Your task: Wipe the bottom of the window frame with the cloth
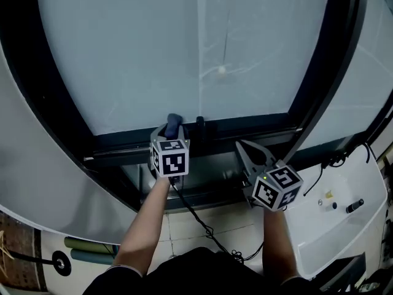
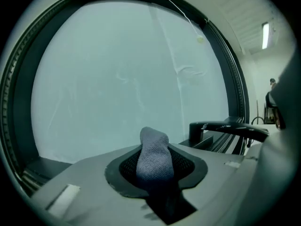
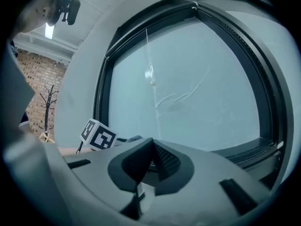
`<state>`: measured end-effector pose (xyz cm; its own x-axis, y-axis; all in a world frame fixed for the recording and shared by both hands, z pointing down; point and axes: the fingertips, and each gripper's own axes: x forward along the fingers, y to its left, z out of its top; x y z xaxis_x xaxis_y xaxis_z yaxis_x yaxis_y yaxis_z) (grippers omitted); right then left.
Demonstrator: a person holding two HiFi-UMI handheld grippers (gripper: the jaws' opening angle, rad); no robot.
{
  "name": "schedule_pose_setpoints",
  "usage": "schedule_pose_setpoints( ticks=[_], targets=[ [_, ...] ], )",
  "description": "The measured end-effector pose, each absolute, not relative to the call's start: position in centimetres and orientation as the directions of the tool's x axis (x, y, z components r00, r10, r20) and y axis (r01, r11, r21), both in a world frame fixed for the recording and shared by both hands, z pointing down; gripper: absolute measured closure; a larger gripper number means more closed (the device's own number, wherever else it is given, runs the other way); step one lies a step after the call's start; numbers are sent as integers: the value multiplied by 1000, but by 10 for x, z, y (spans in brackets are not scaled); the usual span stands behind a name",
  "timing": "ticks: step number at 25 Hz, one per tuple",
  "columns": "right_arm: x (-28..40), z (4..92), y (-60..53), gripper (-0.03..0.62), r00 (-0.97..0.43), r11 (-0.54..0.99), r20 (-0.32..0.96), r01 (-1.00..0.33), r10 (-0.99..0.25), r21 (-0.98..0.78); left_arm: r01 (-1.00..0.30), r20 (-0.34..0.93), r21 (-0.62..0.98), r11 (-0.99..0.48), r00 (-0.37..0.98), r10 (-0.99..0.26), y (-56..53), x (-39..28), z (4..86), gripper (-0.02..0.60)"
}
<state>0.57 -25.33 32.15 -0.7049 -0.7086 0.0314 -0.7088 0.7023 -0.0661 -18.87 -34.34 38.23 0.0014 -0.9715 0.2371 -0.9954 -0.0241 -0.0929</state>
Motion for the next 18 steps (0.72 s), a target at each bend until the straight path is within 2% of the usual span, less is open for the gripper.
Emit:
schedule_pose_setpoints(
  ticks=[6,12,18],
  targets=[
    [1,318,-255,594,-713,711,25,-701,-701,-65,-980,330,-198,-2,-65,-942,-346,-190,391,451],
    [-11,318,-257,594,-733,730,20,-679,-680,-78,-973,341,-231,30,-110,-934,-340,-208,393,454],
    [-48,317,-255,594,-774,771,16,-632,-633,-80,-963,341,-253,94,-179,-923,-326,-256,394,454]
  ],
)
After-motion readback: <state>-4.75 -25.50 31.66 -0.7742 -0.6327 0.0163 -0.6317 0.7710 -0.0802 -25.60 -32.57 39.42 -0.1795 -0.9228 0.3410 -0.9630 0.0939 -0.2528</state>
